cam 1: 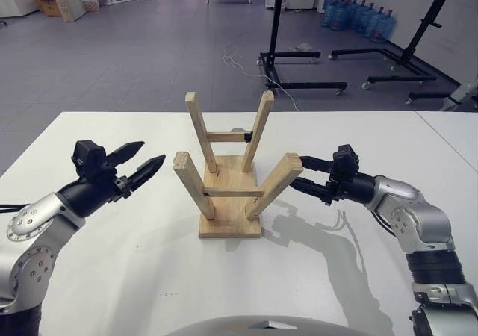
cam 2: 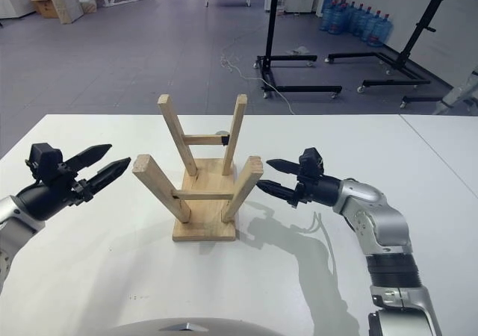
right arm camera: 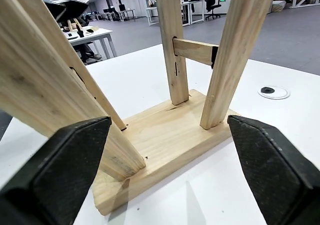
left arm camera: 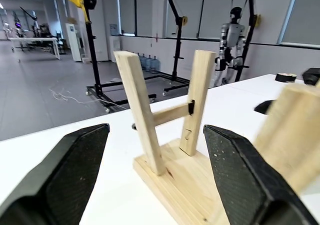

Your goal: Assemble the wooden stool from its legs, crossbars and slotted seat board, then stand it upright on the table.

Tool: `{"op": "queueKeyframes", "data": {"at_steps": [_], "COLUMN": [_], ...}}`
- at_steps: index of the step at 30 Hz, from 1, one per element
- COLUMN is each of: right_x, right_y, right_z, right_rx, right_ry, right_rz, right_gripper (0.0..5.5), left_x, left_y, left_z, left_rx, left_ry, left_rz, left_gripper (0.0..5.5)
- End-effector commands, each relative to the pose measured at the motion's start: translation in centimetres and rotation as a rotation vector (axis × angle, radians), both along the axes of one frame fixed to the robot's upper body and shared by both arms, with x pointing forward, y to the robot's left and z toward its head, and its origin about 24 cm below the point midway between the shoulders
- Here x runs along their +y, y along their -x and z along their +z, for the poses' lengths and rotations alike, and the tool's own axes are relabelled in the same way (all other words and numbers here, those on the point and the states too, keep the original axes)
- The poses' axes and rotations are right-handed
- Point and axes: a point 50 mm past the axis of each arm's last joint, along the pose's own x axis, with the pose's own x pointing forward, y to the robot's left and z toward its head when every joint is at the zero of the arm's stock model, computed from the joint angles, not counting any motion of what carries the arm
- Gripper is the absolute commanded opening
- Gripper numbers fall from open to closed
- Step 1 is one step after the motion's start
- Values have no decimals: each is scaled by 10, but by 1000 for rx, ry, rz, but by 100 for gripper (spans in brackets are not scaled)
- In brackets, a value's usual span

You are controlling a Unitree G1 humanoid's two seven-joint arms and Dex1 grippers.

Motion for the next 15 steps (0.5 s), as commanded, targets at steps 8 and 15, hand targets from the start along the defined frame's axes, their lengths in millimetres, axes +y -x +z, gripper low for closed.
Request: {"op": "queueKeyframes", "data": {"at_steps": [8,15], "right_x": [13,39], "right_y": [-17,-5], "right_z": [111,149], "right_rx": [-241,-271], "right_ry": [-403,-560], "right_rz": [95,278], "right_gripper": [429,429], "left_x": [-28,-61], "left_y": [13,12], "left_z": [65,81], "left_rx": [-300,-314], "left_ry": [213,287], "left_rz": [-269,-426], "left_gripper": [345,345]}}
